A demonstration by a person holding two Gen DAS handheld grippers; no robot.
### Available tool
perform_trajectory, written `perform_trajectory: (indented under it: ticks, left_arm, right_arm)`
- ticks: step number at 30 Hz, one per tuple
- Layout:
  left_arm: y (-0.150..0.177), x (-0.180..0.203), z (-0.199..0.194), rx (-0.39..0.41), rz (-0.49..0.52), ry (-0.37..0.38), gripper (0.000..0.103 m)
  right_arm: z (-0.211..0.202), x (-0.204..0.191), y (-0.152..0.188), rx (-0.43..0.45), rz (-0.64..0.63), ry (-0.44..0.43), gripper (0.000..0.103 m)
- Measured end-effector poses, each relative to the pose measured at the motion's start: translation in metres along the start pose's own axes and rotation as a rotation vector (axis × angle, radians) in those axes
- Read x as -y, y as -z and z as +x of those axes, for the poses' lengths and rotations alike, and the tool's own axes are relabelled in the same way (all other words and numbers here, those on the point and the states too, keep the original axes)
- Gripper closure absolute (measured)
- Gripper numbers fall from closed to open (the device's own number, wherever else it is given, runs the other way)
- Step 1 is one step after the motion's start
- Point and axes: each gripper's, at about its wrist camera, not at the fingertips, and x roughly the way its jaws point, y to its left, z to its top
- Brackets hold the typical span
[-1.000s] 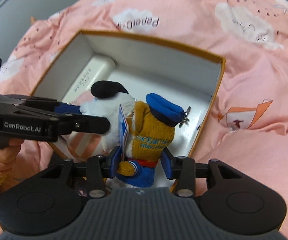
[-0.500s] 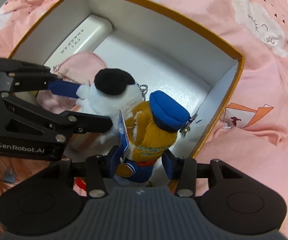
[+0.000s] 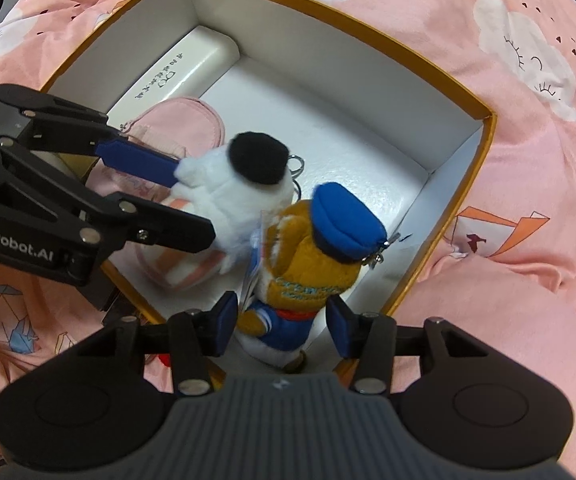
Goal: Organize objects
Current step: 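Lower the white plush and bear keychain into the box, open both tools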
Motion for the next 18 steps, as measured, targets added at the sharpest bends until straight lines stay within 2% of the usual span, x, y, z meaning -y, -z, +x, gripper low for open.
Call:
perform_trajectory:
  ticks: [3,4,6,7,8,11,13,15,18]
  left_arm:
    - [-0.002,0.004,-0.002,-0.025,0.031,0.012,0.044]
    - [-0.003,0.006,-0.003,-0.029,0.042,0.004,0.055]
    - [-0.004,0.008,-0.003,-0.036,0.062,-0.017,0.064]
    - [-0.005,0.008,-0.001,-0.041,0.064,-0.024,0.068]
    - [-0.005,0.008,0.002,-0.045,0.060,-0.030,0.070]
    - [-0.005,0.008,0.014,-0.060,0.061,-0.052,0.072]
    - [-0.001,0.008,0.022,-0.081,0.073,-0.086,0.077]
    - [0.003,0.008,0.032,-0.113,0.085,-0.134,0.077]
    - [0.009,0.010,0.037,-0.118,0.105,-0.149,0.078]
  right_arm:
    - [-0.006,-0.002,0.001,0.001,-0.016,0.007,0.053]
    - [-0.008,-0.002,0.001,0.004,-0.020,0.009,0.053]
    - [-0.012,-0.001,0.003,0.005,-0.021,0.012,0.054]
    - [-0.014,-0.001,0.003,0.009,-0.023,0.014,0.060]
    - [-0.015,0.000,0.003,0.011,-0.024,0.018,0.066]
    - [-0.016,0.004,0.003,0.027,-0.010,0.025,0.069]
    - [-0.015,0.004,0.001,0.036,-0.010,0.018,0.069]
    - [-0.014,0.004,0.000,0.043,-0.020,0.020,0.069]
    - [-0.012,0.003,-0.001,0.061,-0.042,0.043,0.066]
